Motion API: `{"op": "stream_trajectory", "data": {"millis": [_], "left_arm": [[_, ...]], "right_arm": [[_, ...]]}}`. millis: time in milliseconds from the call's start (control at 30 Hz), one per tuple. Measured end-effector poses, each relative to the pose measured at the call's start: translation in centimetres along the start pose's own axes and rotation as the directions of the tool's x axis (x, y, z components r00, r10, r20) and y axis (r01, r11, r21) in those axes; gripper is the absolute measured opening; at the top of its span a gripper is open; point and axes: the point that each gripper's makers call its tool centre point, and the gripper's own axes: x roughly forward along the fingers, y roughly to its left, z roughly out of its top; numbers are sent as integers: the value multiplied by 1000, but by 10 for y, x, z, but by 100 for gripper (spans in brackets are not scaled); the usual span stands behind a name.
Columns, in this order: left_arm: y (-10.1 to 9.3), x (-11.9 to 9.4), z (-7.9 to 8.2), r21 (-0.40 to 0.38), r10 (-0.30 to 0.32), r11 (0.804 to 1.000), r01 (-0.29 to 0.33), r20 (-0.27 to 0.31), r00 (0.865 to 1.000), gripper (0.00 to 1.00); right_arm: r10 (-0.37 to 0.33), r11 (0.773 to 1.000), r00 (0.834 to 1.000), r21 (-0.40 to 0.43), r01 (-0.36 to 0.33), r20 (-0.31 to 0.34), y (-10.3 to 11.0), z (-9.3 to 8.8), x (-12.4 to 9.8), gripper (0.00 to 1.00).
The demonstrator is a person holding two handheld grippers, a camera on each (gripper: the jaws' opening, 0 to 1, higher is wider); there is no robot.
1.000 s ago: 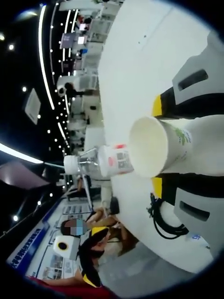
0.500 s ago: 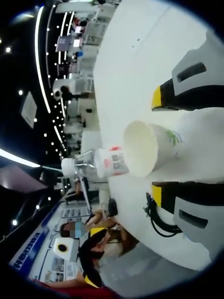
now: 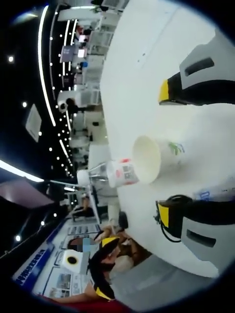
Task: Arrange the tabletop items into an orderly group along one side of the table until the central work area is clear of visible clutter.
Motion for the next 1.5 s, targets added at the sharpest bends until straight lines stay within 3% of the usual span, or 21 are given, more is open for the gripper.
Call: {"op": "stream_trajectory", "data": {"millis": [500,867,1200,1500], "left_arm": [[-11,10,2,40,-42,998,43,-23,999,83],[-19,24,0,67,-80,994,84,-57,995,83],[-21,34,-6,74,-96,992,102,-83,992,82],[-23,38,-10,82,-87,992,96,-101,991,81]], "right_arm": [[-97,995,995,8,97,1,2,0,-59,86],[-198,980,980,20,198,-21,0,-9,-116,85],[-307,950,951,49,308,-41,12,-25,-179,85],[-373,924,925,64,377,-73,32,-36,-212,84]]}}
